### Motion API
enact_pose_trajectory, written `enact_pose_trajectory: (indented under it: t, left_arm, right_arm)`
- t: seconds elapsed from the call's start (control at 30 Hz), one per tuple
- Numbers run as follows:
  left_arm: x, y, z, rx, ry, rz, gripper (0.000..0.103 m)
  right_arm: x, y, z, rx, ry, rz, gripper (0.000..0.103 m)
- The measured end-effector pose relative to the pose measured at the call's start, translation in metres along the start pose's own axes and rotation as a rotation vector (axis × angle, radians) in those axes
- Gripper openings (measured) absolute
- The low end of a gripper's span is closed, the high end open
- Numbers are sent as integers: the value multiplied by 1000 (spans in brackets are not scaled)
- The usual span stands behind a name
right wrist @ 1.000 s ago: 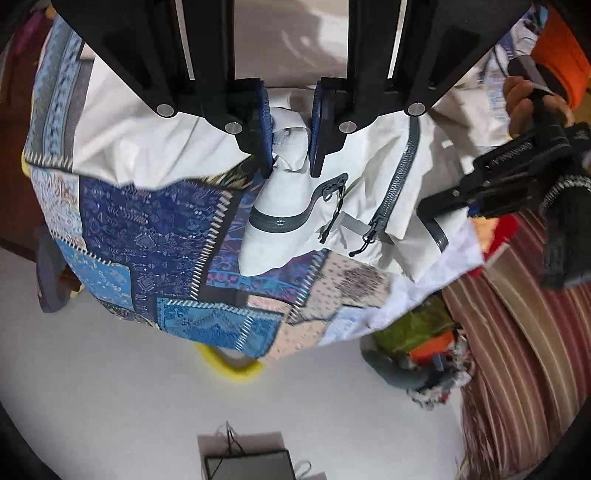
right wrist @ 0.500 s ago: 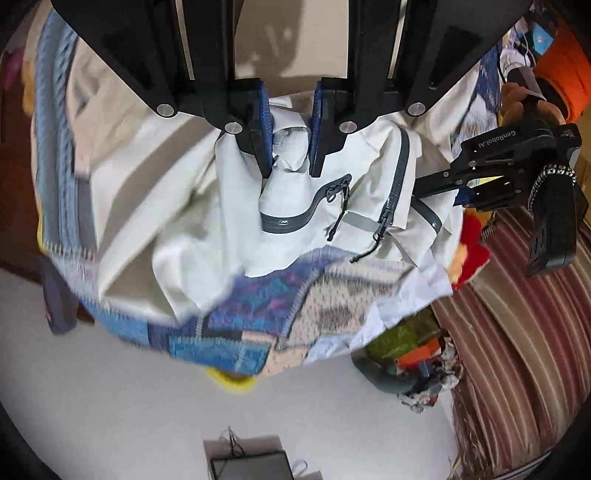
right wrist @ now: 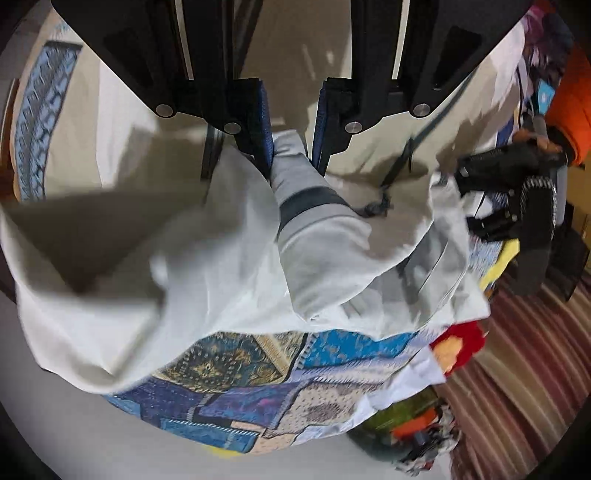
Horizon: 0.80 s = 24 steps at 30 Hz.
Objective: Fold large clothes
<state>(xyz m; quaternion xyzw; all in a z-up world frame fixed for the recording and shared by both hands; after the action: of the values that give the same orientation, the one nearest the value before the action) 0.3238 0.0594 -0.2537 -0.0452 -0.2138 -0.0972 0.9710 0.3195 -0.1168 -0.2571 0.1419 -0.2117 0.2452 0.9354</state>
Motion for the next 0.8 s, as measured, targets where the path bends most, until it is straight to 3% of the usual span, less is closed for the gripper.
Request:
enact_pose_trajectory:
  t: [0.07,0.17,0.33,0.5,0.7,0.8]
  left_arm:
    - [2,8,25,-2,-44,10,47]
    - [17,26,65,38,-149,36,59]
    - [68,53,94,103,-265,130,71]
    - [126,63,55,146,-223,164,71]
    - [141,52,-7,126,-110,138,71]
    - [129,37,-19,63,-73,108,71]
  right_arm:
    - [-4,4,14,-14,-7,23,16]
    - [-3,6,46,-16,-69,43,16]
    - [34,-6,89,-43,-207,-8,16]
    - [85,-22,65,-71,-199,-68,16]
    - [112,-35,2,-45,-94,-117,16]
    - [104,-31,-15,-32,-64,-96,16]
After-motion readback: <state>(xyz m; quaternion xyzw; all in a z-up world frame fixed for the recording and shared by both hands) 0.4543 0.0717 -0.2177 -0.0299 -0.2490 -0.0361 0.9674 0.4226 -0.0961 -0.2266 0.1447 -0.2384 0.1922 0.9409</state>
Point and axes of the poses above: each gripper's, at about its wrist camera, not at the fingertips, and z roughly against the way its jaws point, y to its left, x to its top, the point moved 3 cm from there along -z, roughly the way its jaws point, and after that the axes turned 6 degrees about z, right-handed, at the moved point
